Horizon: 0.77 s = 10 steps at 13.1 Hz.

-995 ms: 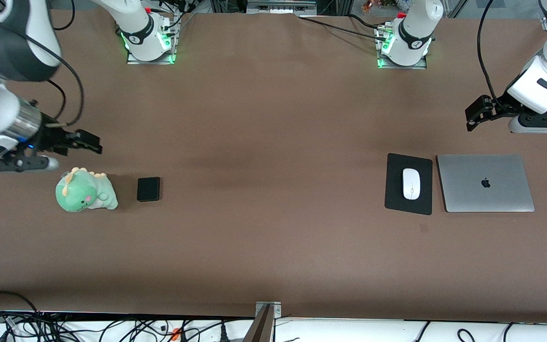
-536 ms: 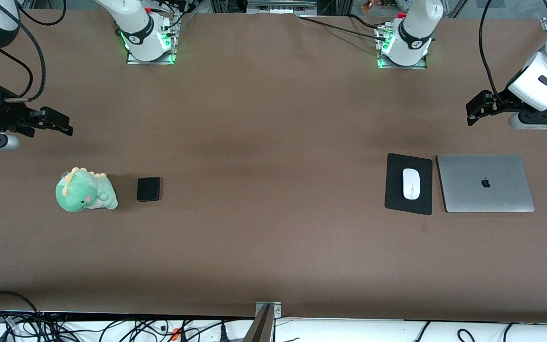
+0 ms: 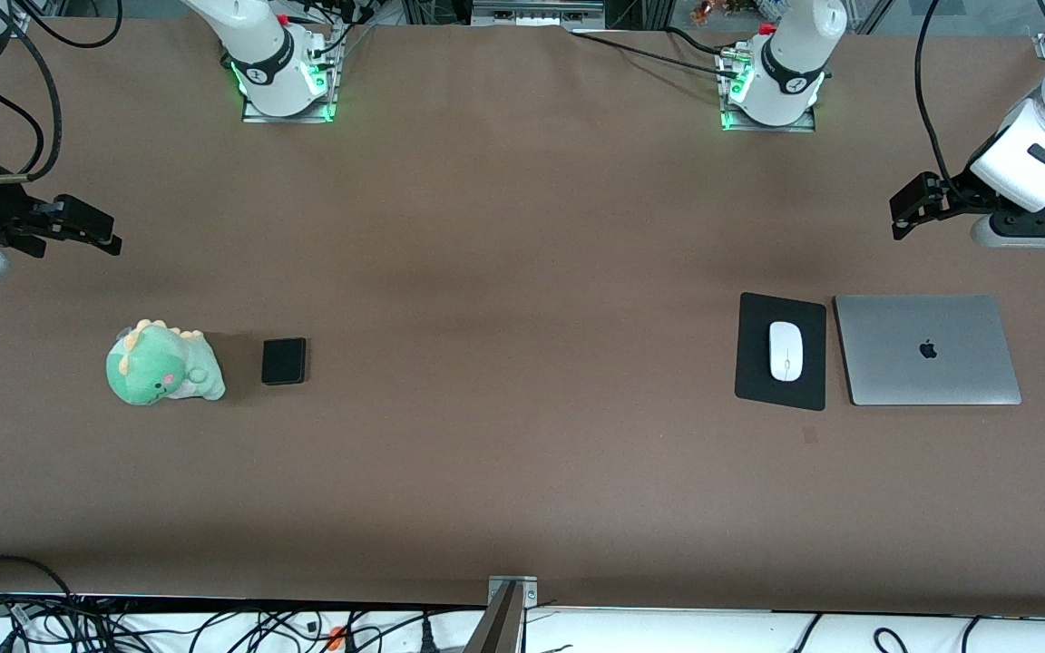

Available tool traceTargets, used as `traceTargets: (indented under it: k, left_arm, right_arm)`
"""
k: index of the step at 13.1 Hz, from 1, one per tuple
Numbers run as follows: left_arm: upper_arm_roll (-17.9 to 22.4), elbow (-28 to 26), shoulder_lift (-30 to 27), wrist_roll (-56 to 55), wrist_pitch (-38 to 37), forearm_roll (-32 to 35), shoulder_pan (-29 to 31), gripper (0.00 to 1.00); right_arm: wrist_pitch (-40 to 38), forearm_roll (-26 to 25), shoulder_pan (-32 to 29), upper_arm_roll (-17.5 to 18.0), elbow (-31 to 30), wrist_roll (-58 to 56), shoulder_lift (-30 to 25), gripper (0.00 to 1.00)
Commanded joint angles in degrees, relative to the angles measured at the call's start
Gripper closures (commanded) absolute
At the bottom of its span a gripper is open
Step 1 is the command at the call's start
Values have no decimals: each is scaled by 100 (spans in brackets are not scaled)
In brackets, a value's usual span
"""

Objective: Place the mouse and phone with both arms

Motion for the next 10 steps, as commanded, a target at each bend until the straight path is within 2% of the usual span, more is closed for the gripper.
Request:
traceTargets:
  k: [1,10]
  left_arm:
    - [-26,90,-17,60,-119,-62,-9,0]
    - [-26,248,167,60,-57,-62,-36,0]
  right_arm:
    - [-102,-81,-94,99,178,20,122,0]
    - [48,-99,-86,99,240,20,245,0]
